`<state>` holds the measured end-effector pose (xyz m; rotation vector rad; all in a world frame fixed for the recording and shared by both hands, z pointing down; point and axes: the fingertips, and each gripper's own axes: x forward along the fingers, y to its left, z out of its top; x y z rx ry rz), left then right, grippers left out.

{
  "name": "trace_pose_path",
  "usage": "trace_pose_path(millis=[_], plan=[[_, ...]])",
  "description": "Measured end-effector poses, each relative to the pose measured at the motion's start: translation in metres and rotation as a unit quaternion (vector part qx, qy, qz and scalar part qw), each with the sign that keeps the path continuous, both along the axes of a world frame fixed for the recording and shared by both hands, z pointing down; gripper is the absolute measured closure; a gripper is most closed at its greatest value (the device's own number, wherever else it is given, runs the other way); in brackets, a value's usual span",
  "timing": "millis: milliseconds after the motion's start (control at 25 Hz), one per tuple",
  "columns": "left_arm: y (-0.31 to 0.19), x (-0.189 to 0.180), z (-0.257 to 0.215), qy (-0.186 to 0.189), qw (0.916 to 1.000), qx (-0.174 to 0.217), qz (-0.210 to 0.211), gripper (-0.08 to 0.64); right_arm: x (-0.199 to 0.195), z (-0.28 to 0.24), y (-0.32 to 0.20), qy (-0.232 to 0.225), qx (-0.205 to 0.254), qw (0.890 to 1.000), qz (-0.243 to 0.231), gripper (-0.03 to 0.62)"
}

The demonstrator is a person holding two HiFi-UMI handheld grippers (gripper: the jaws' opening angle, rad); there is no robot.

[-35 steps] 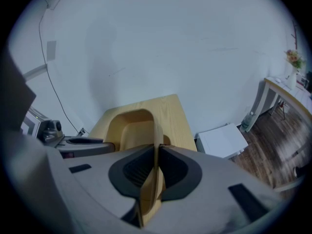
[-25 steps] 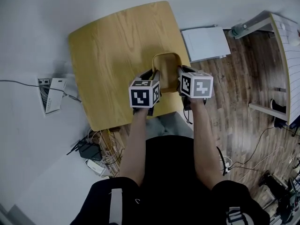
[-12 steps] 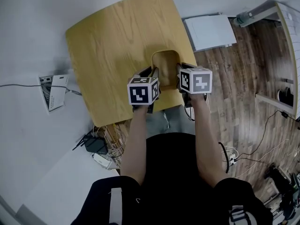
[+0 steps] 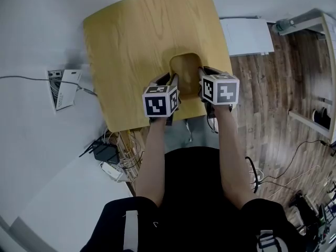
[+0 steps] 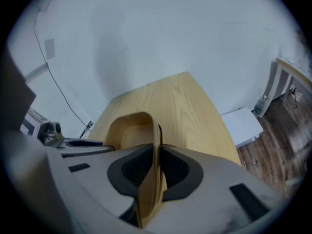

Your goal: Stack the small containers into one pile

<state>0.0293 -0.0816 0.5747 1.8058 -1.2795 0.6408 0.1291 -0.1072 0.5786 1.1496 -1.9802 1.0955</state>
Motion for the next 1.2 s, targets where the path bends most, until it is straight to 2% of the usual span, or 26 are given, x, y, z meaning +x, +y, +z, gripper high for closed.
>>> trace_pose_path(millis=[120, 160, 320, 440, 600, 760, 840, 1000, 1080, 1200], plan=[[-0.002, -0.009, -0.009, -0.008, 0.9999, 0.015, -0.002, 0.459, -0.005, -0.009, -0.005, -0.004, 0.019, 1.0, 0.001, 0.487], [-0.005, -0.013, -0.014, -0.012, 0.9997, 0.022, -0.005, 0.459, -0.006, -0.013, -0.008, -0.003, 0.025, 1.0, 0.001, 0.485], [-0.02, -0.026, -0.039, -0.013, 0.9977, 0.06, -0.028, 0.459, -0.004, -0.034, -0.023, 0.004, 0.061, 0.998, 0.011, 0.486], [-0.03, -0.026, -0.052, 0.009, 0.9961, 0.081, -0.034, 0.462, -0.006, -0.045, -0.03, 0.006, 0.082, 0.996, 0.019, 0.539], [-0.024, -0.017, -0.042, 0.011, 0.9976, 0.067, -0.016, 0.486, -0.007, -0.04, -0.024, 0.015, 0.074, 0.997, 0.018, 0.586], [-0.012, -0.007, -0.022, 0.008, 0.9991, 0.041, 0.002, 0.486, -0.005, -0.025, -0.012, 0.015, 0.05, 0.999, 0.016, 0.586], [-0.01, -0.007, -0.016, 0.01, 0.9992, 0.039, 0.0, 0.486, -0.006, -0.018, -0.007, 0.012, 0.043, 0.999, 0.015, 0.586], [-0.015, -0.007, -0.013, 0.013, 0.9985, 0.05, -0.016, 0.545, -0.003, -0.013, -0.007, -0.004, 0.052, 0.998, 0.019, 0.586], [-0.013, -0.008, -0.011, 0.017, 0.9984, 0.048, -0.023, 0.549, -0.008, -0.009, -0.002, -0.013, 0.042, 0.999, 0.012, 0.586], [-0.012, -0.011, -0.012, 0.015, 0.9985, 0.045, -0.026, 0.558, -0.015, -0.007, 0.001, -0.001, 0.039, 0.999, -0.002, 0.587]])
